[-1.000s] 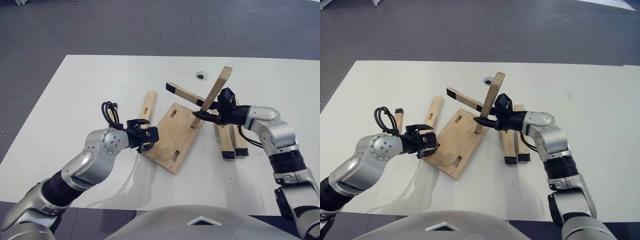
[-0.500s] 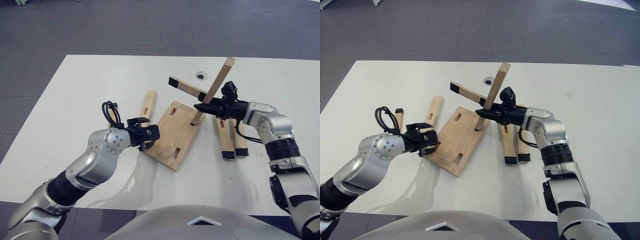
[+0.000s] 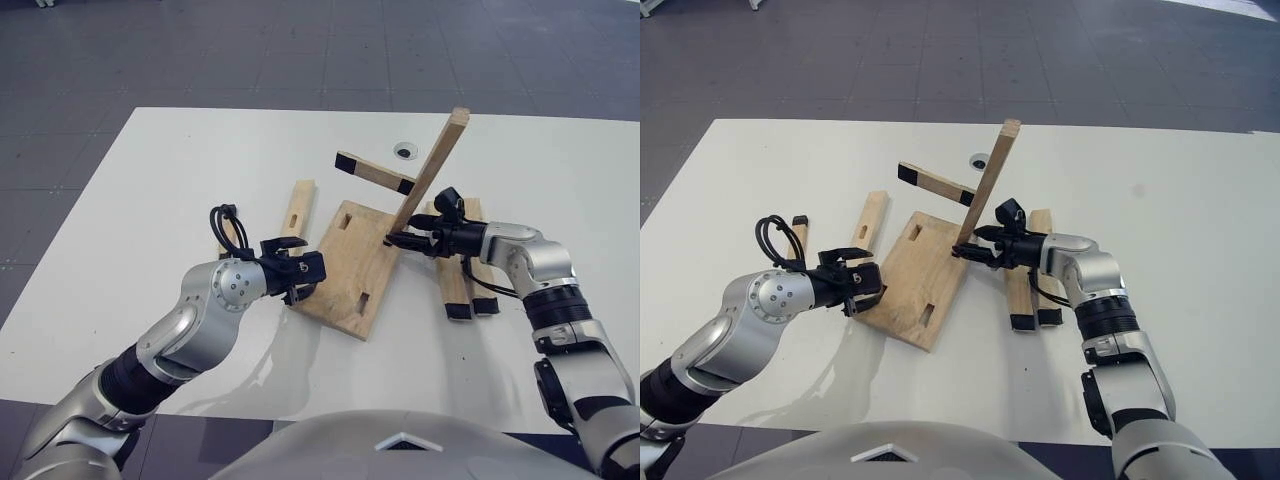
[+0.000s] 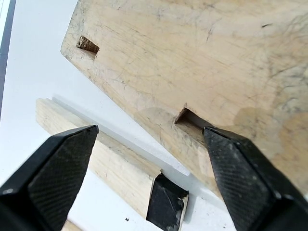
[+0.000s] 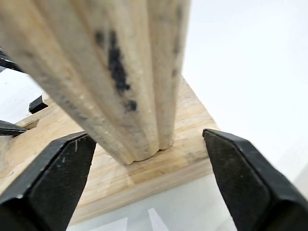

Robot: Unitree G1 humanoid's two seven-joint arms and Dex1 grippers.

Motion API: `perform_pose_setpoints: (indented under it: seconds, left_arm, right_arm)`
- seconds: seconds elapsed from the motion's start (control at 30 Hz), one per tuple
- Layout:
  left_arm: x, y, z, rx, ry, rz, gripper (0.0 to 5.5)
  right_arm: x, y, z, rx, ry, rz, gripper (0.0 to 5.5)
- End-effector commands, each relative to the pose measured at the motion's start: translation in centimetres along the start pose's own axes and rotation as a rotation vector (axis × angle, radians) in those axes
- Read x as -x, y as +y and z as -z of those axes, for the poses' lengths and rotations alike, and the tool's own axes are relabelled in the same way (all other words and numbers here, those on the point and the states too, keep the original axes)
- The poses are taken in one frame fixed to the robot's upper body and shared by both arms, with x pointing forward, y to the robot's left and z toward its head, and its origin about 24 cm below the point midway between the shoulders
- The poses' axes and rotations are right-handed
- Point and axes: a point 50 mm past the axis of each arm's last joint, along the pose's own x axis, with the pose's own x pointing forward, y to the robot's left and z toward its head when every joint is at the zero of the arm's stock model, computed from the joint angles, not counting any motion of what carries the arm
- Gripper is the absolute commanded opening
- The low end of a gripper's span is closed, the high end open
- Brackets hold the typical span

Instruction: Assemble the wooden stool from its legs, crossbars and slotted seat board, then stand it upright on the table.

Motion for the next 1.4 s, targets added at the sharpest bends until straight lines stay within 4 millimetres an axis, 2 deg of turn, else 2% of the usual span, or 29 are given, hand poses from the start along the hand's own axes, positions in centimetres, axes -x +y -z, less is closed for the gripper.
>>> perform_pose_setpoints:
  seconds: [0.03, 0.13, 0.2, 0.33, 0.47, 0.6, 0.73, 1.13, 1.2, 1.3, 1.4]
  left_arm:
    - [-1.1, -2.0, 0.2, 0.076, 0.014, 0.094, 4.04]
    - [-1.2, -1.8, -0.7, 0.130, -0.010, 0.073, 4.04]
    - [-1.1, -1.5, -1.2, 0.185, -0.022, 0.042, 4.04]
    - [-0.7, -2.1, -2.3, 0.265, -0.043, 0.022, 4.04]
    - [-0.4, -2.6, -2.1, 0.353, -0.001, -0.032, 4.04]
    - [-0.3, -3.0, -2.0, 0.412, 0.019, -0.053, 4.04]
    - [-0.2, -3.1, -1.9, 0.408, 0.031, -0.049, 4.04]
    - [-0.3, -3.3, -1.6, 0.447, 0.047, -0.066, 4.04]
    - [-0.4, -3.4, -1.6, 0.458, 0.049, -0.071, 4.04]
    - [-0.4, -3.4, -1.6, 0.470, 0.050, -0.075, 4.04]
    - [-0.5, -3.5, -1.7, 0.477, 0.050, -0.076, 4.04]
  right_arm:
    - [2.2, 0.2, -3.6, 0.090, -0.062, -0.014, 4.59]
    - [4.6, 1.6, -6.5, 0.191, -0.091, -0.112, 4.59]
    - [6.0, 2.5, -7.7, 0.243, -0.096, -0.150, 4.59]
    - [8.4, 3.6, -7.9, 0.348, -0.005, -0.164, 4.59]
    - [10.6, 3.1, -8.3, 0.402, 0.031, -0.045, 4.59]
    - [11.0, 1.9, -8.9, 0.380, -0.030, 0.095, 4.59]
    - [10.7, 1.6, -8.4, 0.365, -0.046, 0.153, 4.59]
    - [11.0, 2.1, -7.0, 0.354, 0.026, 0.106, 4.59]
    - [11.9, 2.6, -7.4, 0.330, 0.010, 0.065, 4.59]
    - [14.6, 3.9, -8.7, 0.301, -0.018, -0.047, 4.59]
    - [17.1, 3.7, -10.7, 0.313, -0.095, 0.003, 4.59]
